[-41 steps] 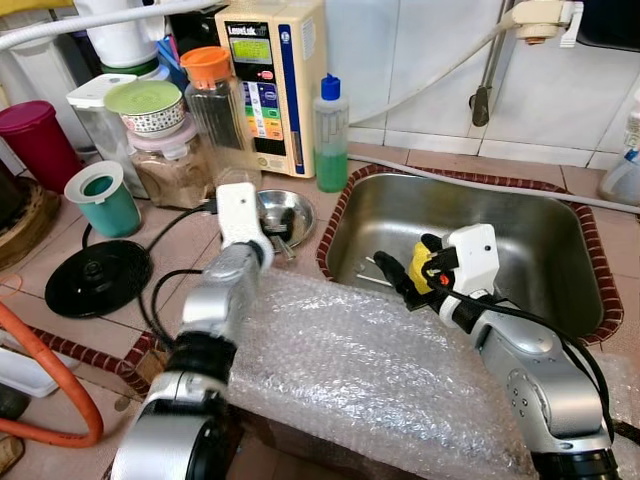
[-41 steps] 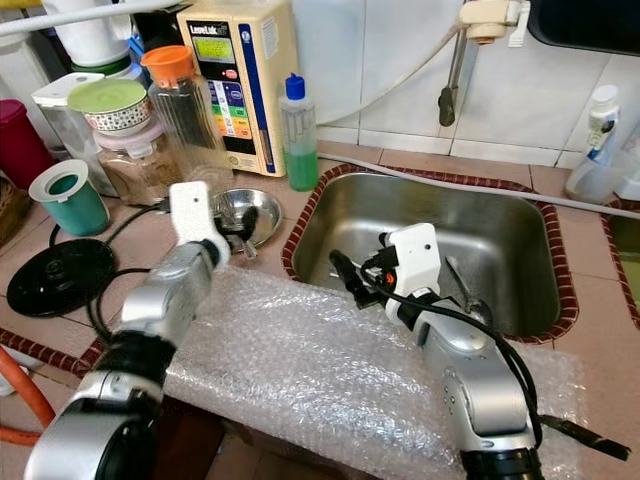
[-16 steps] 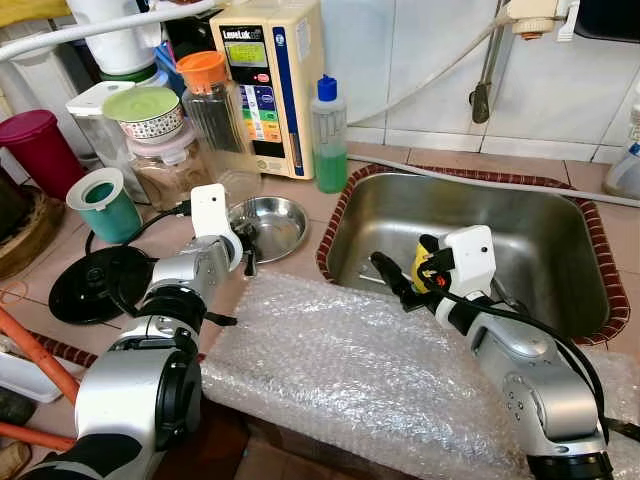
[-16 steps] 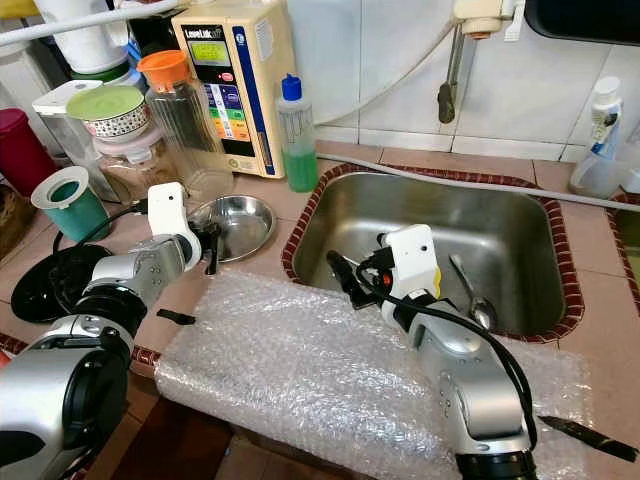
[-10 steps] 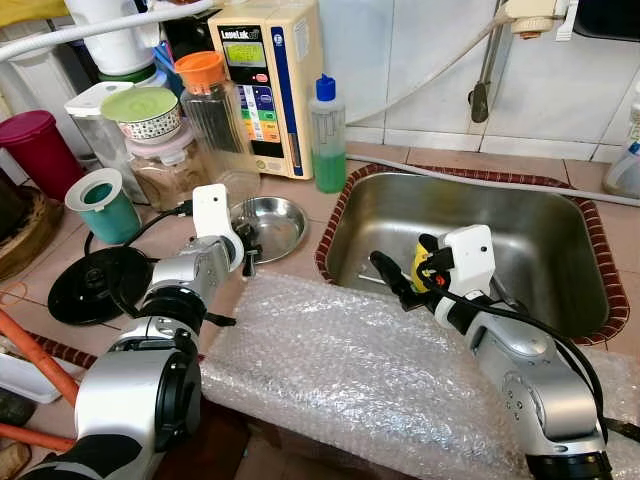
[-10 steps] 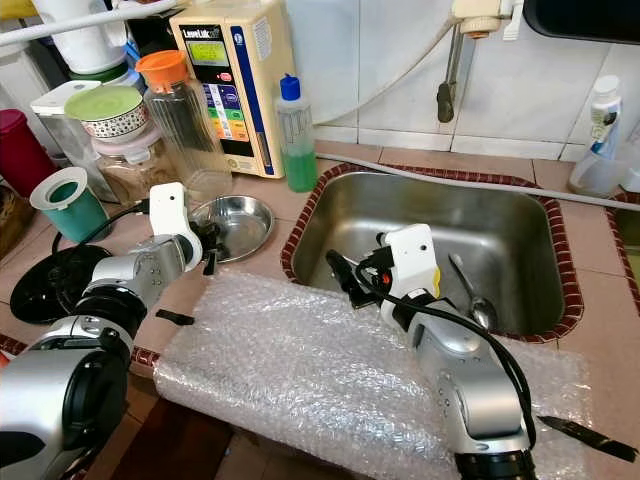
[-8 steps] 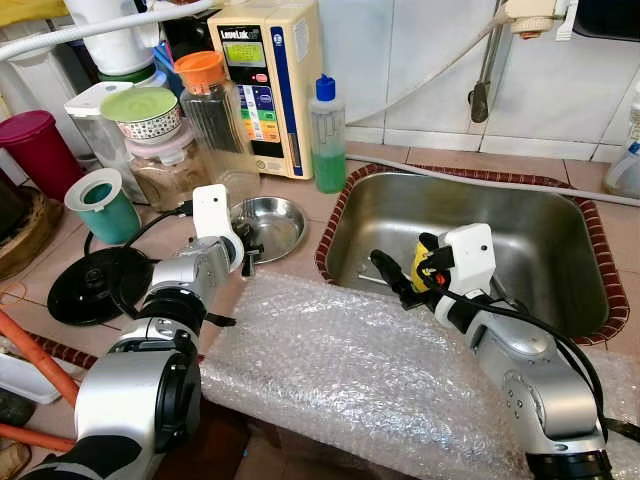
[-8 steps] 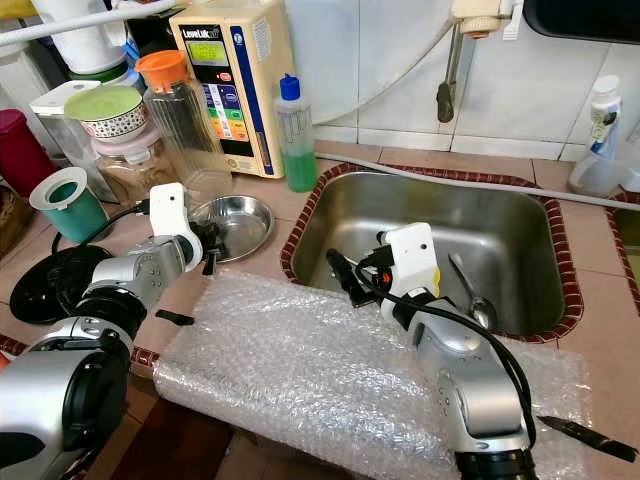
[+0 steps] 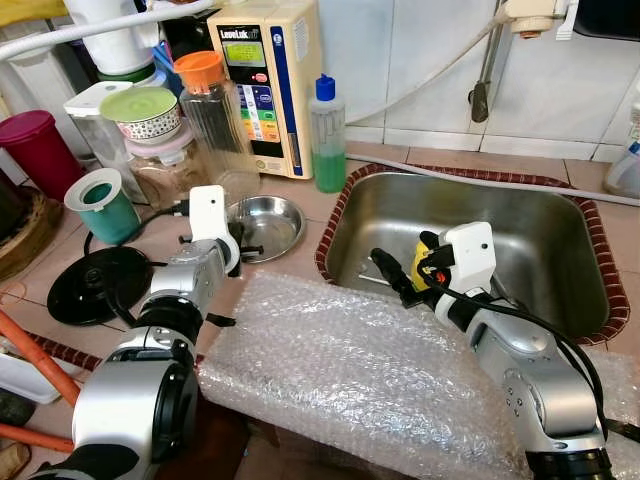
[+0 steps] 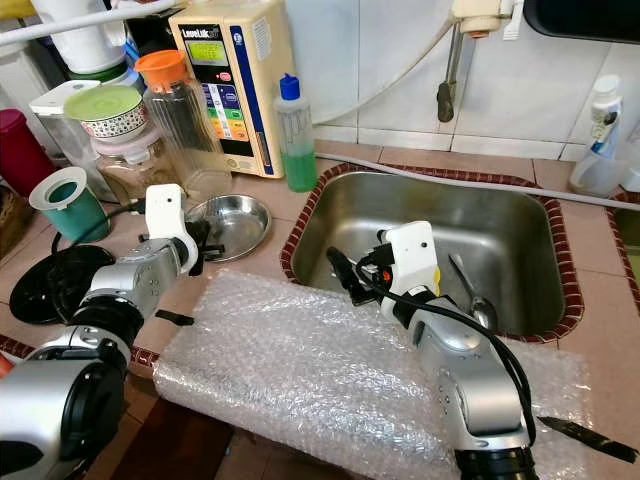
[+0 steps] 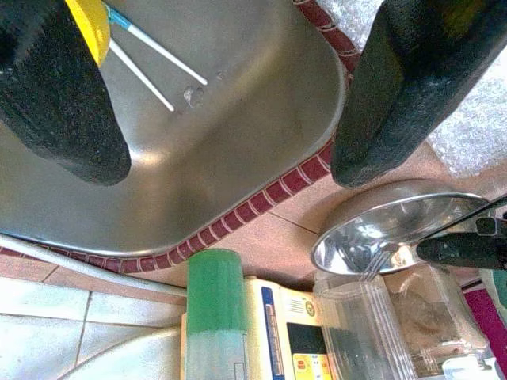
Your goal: Kitchen organization
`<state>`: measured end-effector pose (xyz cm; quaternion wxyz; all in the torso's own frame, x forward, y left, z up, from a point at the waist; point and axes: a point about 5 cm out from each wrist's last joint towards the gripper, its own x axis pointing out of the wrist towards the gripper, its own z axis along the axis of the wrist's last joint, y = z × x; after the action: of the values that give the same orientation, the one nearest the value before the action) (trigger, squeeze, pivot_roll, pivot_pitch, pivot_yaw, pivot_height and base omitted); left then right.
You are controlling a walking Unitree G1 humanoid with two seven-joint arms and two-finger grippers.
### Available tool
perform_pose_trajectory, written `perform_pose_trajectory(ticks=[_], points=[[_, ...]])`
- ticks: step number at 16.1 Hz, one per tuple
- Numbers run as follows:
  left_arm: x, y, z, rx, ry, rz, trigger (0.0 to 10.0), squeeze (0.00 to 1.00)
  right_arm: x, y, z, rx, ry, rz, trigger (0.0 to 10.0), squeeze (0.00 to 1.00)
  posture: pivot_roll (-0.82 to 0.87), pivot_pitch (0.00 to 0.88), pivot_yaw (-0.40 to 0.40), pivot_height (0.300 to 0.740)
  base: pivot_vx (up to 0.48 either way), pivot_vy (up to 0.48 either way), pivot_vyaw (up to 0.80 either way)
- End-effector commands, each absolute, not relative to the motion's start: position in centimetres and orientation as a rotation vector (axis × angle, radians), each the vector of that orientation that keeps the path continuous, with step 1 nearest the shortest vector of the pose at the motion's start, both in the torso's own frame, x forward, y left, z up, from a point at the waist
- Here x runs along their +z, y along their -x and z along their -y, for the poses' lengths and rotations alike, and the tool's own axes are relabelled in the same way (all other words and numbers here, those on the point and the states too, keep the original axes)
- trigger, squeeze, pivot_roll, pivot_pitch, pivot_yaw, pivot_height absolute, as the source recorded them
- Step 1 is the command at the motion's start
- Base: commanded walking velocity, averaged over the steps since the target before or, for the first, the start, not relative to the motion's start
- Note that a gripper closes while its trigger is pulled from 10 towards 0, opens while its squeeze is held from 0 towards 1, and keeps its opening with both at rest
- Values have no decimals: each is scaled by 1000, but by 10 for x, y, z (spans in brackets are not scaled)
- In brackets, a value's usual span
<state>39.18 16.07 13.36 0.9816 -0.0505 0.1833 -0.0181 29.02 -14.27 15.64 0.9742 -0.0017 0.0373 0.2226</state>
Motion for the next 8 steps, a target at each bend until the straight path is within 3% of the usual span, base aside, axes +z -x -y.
perform_pose_trajectory(ticks=[1,8], points=[[144,-394,-166,-30,72,-305,0,0,156,-293,143,438,2,-81,10000,0,-42,0,144,740,0,0,0],[156,-385,-146,-111,69,-97,0,0,156,-294,144,433,-1,-81,10000,0,-28,0,138,740,0,0,0]])
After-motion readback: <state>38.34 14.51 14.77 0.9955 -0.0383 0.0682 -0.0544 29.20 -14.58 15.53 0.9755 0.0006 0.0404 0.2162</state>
